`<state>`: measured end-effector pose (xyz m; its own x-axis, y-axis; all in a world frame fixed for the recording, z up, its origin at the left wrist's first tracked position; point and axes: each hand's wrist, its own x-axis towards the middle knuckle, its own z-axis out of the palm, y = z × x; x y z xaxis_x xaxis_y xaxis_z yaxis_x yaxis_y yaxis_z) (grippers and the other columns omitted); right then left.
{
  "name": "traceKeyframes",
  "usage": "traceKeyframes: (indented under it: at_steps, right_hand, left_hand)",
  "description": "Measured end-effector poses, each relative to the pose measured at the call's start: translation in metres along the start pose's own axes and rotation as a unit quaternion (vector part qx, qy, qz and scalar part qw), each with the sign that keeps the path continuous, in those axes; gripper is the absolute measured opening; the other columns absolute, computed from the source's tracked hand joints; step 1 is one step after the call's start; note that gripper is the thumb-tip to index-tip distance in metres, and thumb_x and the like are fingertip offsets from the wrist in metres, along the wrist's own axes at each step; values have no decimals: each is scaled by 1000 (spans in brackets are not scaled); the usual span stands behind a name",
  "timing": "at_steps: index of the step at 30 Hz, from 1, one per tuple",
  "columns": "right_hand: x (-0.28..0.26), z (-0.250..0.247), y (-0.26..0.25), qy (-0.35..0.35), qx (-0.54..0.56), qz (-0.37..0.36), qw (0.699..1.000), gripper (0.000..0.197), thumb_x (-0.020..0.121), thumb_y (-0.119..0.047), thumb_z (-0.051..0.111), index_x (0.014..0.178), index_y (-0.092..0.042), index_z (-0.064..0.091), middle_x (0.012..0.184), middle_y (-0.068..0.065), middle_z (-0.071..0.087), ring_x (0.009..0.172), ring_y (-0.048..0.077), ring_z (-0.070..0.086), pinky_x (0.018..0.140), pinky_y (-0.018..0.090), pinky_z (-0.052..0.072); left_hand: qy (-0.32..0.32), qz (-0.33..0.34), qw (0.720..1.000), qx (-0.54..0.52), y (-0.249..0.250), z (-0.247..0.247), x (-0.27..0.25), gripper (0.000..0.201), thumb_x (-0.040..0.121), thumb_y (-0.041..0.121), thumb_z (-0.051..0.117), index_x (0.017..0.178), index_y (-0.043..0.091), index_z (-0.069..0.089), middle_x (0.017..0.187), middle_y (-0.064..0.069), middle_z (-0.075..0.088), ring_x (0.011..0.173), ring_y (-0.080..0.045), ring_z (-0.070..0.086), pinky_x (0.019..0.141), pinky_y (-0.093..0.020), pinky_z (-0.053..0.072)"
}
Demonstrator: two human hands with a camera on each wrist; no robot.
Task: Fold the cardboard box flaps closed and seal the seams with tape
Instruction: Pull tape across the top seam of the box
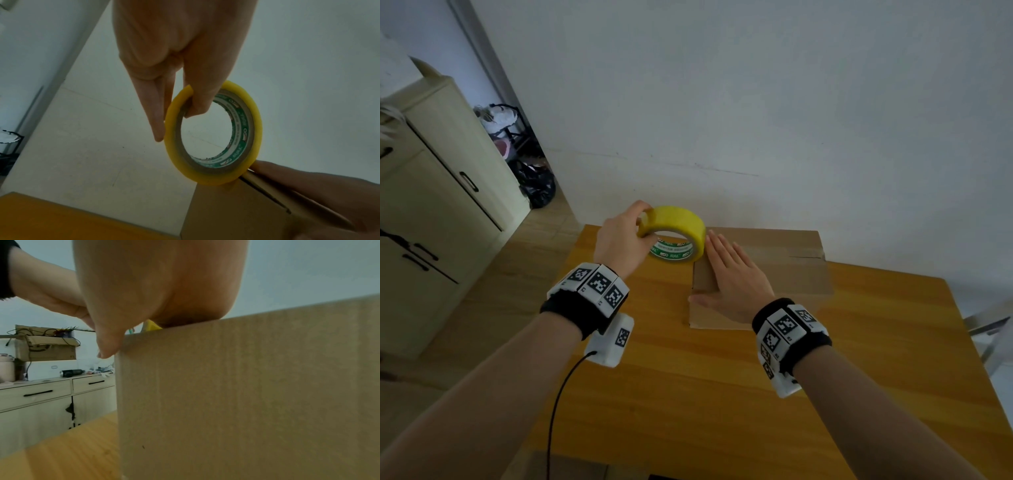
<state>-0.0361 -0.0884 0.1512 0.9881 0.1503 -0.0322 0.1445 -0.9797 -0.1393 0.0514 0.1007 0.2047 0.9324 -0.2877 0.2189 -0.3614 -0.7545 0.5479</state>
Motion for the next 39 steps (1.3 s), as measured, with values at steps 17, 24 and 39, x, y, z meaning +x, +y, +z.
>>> traceKeyframes:
  at_steps: [17,24,39]
  right_hand:
    - [8,4,-16,-4,-35,-17,999,96,87,-67,40,151,-16,-10,160,3,-11,147,17,-8,119,33,-5]
    - [2,9,-13,2,-39,-3,999,86,90,-58,41,152,-16,-1,160,3,-6,147,17,-6,117,32,-8]
    - [-19,-4,23,-44,-6,19,999,84,90,-50,46,152,-24,-5,159,-5,-14,145,10,-15,119,32,-9]
  left_hand:
    - [-69,26,995,60,-37,-4,0,37,78,20,71,112,15,55,97,-9,69,65,-16,52,48,-18,34]
    - [-158,-7,987,22,-43,-1,-4,43,75,17,73,108,11,47,94,-4,58,81,-22,58,63,-29,47]
    - [-271,7,961,51,-55,18,-29,50,75,21,75,119,13,52,109,-4,60,83,-14,52,66,-21,42]
